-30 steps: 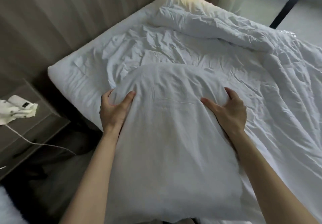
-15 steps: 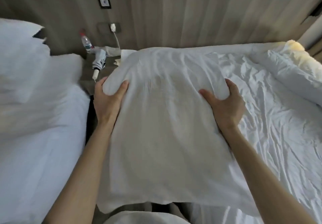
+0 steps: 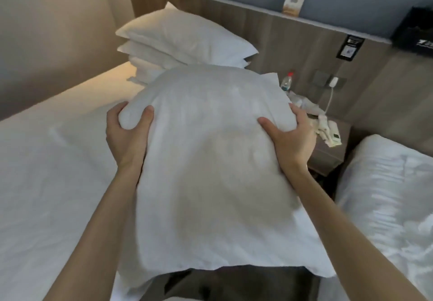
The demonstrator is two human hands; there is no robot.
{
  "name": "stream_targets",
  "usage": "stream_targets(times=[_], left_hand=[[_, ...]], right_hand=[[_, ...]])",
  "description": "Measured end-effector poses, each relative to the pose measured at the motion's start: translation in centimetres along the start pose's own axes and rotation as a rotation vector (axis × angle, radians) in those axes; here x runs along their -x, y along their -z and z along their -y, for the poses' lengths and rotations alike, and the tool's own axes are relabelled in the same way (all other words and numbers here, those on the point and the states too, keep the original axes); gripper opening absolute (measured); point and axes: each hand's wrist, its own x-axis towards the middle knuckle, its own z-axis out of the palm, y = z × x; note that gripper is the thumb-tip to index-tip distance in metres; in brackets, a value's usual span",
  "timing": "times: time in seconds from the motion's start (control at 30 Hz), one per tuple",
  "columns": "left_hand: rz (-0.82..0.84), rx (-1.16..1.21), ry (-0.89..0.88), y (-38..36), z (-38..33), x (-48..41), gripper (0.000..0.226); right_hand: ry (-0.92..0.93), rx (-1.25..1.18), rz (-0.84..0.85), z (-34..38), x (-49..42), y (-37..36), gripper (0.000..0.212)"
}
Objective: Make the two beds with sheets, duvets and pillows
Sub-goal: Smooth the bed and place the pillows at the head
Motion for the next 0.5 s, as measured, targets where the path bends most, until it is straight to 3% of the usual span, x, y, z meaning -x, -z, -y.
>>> stream_targets(times=[0.1, 0.17, 0.27, 0.33, 0.5], left_hand=[[-0.123, -0.047, 0.000, 5.4, 1.5, -6.9, 0.051], [-0.112, -0.193, 0.058, 8.7, 3.4, -11.3, 0.055], [0.175, -0.527, 0.281, 12.6, 6.7, -16.7, 0.080], [0.354, -0.662, 0.353, 13.6, 8.4, -18.5, 0.083], [0.411, -0.750, 0.182, 11.1, 10.1, -18.6, 0.070]], right_hand=[[0.050, -0.036, 0.104, 3.9, -0.4, -9.6, 0.072], [0.091, 0.004, 0.213, 5.5, -0.5, -15.6, 0.068], [0.154, 0.240, 0.485, 5.9, -0.9, -23.3, 0.067], [0.218, 0.447, 0.634, 6.0, -0.5, -26.7, 0.067], [0.333, 0.473, 0.681, 6.1, 0.4, -29.5, 0.056]])
